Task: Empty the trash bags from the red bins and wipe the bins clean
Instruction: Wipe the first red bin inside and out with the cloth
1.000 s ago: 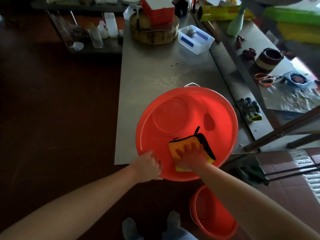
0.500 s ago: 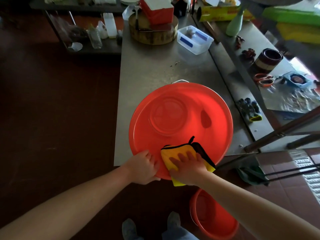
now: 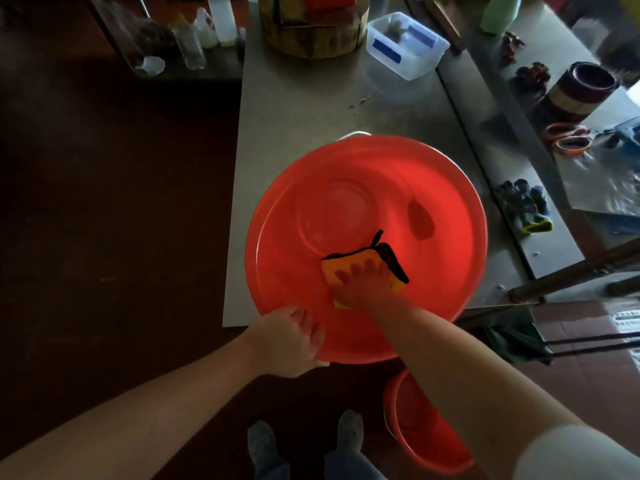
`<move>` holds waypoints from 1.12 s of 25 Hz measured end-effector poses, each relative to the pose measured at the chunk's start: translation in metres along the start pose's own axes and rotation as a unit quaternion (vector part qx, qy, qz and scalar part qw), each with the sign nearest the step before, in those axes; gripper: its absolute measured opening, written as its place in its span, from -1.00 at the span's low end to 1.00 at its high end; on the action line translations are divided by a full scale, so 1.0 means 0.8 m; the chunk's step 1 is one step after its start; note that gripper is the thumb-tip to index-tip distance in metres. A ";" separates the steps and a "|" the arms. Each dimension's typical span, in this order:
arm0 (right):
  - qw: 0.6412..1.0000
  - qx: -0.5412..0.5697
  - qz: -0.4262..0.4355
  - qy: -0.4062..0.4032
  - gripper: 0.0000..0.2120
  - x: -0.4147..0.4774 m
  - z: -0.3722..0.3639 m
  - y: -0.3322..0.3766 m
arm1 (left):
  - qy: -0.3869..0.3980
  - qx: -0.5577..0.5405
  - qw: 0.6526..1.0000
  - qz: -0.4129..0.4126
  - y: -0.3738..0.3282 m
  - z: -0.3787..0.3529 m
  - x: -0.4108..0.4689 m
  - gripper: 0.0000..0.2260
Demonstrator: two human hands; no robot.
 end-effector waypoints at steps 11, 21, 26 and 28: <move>0.997 -0.023 0.065 0.036 -0.21 -0.163 -0.014 -0.009 | -0.004 0.030 0.999 -0.016 0.011 0.007 -0.009 -0.36; 0.999 -0.004 0.034 -0.033 -0.41 -0.002 -0.017 -0.002 | 0.009 0.044 0.999 -0.001 -0.016 -0.001 -0.014 -0.38; 0.999 -0.017 0.018 0.022 -0.37 -0.006 0.000 0.005 | 0.033 0.016 0.999 0.009 -0.007 0.005 -0.003 -0.37; 0.999 -0.012 0.035 0.037 -0.35 -0.040 -0.001 0.007 | 0.052 0.029 0.998 -0.004 -0.003 0.008 -0.001 -0.37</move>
Point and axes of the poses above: each hand's wrist, its own x-axis towards the middle knuckle, its own z-axis out of the back of the hand, y = z × x, the point moved 2 cm from there along x, towards the middle knuckle, and after that the axes turned 12 degrees about x, right-handed, at the moved point
